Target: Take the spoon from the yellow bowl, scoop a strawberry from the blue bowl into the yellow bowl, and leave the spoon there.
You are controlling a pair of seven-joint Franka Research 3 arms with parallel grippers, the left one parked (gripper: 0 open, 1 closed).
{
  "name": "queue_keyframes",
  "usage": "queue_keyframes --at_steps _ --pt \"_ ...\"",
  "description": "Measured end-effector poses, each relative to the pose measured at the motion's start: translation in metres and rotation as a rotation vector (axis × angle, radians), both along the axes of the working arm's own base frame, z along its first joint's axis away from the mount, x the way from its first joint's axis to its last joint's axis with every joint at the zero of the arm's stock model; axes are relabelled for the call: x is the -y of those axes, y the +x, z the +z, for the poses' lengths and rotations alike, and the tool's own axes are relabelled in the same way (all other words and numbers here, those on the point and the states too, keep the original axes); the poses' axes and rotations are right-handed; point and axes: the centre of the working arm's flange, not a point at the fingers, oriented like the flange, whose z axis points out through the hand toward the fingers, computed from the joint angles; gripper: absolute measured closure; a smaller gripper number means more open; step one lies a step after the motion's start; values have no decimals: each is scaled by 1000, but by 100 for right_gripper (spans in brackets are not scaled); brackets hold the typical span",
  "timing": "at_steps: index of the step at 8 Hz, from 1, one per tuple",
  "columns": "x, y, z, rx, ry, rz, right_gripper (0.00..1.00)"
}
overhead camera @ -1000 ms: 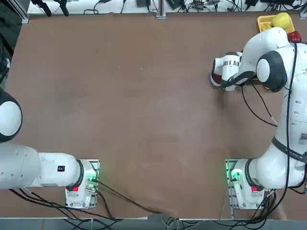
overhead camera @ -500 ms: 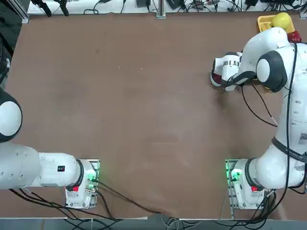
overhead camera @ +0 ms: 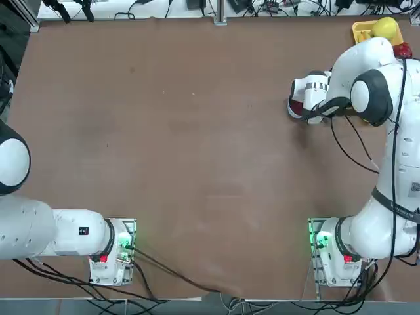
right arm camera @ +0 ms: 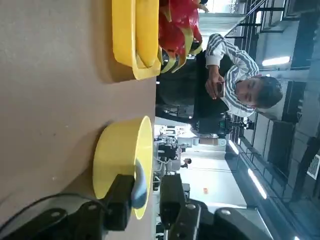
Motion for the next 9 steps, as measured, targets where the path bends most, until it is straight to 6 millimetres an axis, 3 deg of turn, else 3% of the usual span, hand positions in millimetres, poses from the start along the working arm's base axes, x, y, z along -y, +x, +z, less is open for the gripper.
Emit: queue_keyframes --at_steps 5,9 --pt "-1 8 -2 12 3 0 72" --pt "-2 11 0 22 4 -1 89"
